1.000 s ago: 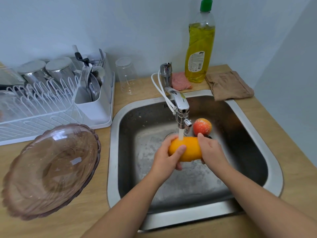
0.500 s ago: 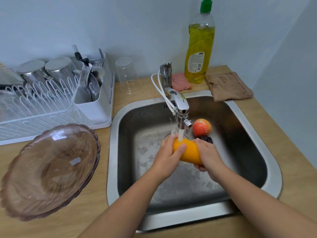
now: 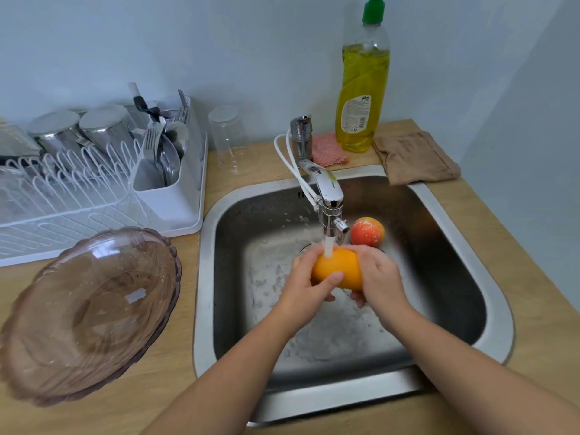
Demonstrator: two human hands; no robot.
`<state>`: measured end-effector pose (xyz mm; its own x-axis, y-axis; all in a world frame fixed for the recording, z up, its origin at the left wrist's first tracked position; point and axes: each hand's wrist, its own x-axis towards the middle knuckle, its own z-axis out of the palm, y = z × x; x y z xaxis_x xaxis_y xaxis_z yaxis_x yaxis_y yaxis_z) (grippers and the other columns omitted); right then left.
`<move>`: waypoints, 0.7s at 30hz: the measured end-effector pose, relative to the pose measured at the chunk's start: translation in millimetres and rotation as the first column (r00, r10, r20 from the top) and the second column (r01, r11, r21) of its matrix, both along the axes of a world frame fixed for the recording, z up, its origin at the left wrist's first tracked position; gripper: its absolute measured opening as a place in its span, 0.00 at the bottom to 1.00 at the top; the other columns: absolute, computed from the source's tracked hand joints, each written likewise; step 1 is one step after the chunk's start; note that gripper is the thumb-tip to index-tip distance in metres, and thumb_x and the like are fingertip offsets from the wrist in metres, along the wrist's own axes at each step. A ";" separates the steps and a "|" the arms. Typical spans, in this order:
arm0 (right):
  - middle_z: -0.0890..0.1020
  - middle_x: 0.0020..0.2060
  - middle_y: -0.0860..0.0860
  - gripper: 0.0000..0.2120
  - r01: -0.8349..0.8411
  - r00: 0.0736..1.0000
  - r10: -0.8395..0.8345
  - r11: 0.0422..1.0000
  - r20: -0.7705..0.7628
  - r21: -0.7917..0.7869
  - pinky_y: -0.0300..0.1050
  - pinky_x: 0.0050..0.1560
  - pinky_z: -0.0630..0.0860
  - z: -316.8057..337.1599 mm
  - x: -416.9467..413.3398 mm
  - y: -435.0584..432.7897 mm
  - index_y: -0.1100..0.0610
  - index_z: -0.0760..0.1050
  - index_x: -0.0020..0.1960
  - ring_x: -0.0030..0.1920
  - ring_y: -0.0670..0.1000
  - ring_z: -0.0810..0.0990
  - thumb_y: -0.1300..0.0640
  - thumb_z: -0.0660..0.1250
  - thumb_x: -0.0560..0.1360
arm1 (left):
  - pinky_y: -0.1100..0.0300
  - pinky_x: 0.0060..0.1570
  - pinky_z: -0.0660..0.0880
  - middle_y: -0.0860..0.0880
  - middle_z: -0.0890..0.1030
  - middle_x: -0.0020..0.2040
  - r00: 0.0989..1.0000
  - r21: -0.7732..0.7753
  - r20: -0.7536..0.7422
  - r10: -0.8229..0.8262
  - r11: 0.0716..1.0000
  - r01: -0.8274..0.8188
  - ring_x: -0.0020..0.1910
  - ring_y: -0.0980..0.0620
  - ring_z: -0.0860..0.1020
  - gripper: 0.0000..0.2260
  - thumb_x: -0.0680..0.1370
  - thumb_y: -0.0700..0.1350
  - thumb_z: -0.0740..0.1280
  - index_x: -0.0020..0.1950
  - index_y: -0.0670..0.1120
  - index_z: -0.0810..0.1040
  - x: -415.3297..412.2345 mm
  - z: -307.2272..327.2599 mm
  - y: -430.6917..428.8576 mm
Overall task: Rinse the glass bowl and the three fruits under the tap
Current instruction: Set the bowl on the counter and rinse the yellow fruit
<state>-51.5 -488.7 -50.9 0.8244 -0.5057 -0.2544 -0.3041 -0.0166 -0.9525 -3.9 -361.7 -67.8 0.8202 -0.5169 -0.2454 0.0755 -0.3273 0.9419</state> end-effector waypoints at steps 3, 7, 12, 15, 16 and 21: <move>0.77 0.49 0.56 0.10 -0.120 0.993 0.119 0.989 0.019 0.082 0.45 0.32 0.78 0.3 -0.8 -7.8 0.44 0.77 0.54 0.38 0.56 0.80 0.51 0.57 0.81 | 0.62 0.45 0.80 0.50 0.65 0.65 0.998 -0.101 -0.008 0.062 0.993 -0.062 0.58 0.48 0.73 0.17 0.77 0.46 0.68 0.60 0.64 0.68 -3.5 2.6 0.2; 0.73 0.56 0.47 0.17 -0.320 0.946 0.315 0.943 0.072 0.085 0.43 0.45 0.81 -1.7 -2.9 -9.4 0.36 0.73 0.54 0.52 0.53 0.78 0.60 0.66 0.77 | 0.52 0.51 0.81 0.47 0.72 0.61 0.957 -0.289 -0.258 0.135 0.934 -0.210 0.56 0.45 0.78 0.21 0.75 0.39 0.71 0.62 0.62 0.74 3.4 3.9 7.4; 0.78 0.49 0.58 0.12 -0.204 0.977 0.181 0.950 0.117 0.237 0.47 0.38 0.81 -6.3 -3.1 -8.1 0.41 0.74 0.57 0.35 0.55 0.82 0.56 0.64 0.78 | 0.57 0.47 0.80 0.42 0.76 0.60 0.889 -0.432 -0.428 0.165 0.827 -0.361 0.46 0.51 0.82 0.26 0.74 0.37 0.70 0.70 0.53 0.70 12.9 1.0 17.1; 0.79 0.46 0.61 0.14 -0.195 0.980 0.189 0.897 0.056 0.397 0.49 0.36 0.80 -10.3 -4.9 -5.3 0.53 0.72 0.62 0.34 0.56 0.81 0.50 0.59 0.80 | 0.58 0.40 0.78 0.44 0.76 0.54 0.909 -0.353 -0.392 0.140 0.890 -0.289 0.38 0.53 0.78 0.22 0.73 0.48 0.70 0.66 0.52 0.70 14.5 0.5 15.6; 0.79 0.46 0.61 0.13 -0.202 0.978 0.207 0.885 0.034 0.420 0.48 0.37 0.81 -10.7 -6.2 -4.9 0.53 0.72 0.61 0.36 0.57 0.81 0.49 0.58 0.80 | 0.59 0.37 0.78 0.44 0.75 0.52 0.910 -0.338 -0.396 0.122 0.902 -0.268 0.37 0.53 0.77 0.20 0.73 0.51 0.69 0.64 0.52 0.71 13.7 0.6 14.8; 0.76 0.57 0.50 0.14 -0.434 0.883 0.455 0.885 -0.120 0.167 0.44 0.39 0.80 -4.4 -10.9 -17.6 0.46 0.72 0.62 0.52 0.51 0.79 0.47 0.63 0.77 | 0.60 0.32 0.77 0.46 0.76 0.53 0.968 -0.089 -0.208 0.138 0.983 -0.160 0.39 0.51 0.78 0.14 0.79 0.56 0.60 0.63 0.53 0.69 11.9 5.2 16.5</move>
<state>-62.4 -506.2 -55.3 0.9005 -0.0485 -0.4322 -0.4346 -0.0617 -0.8985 8.0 -345.2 -62.6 0.8293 -0.4239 -0.3640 0.3066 -0.1993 0.9307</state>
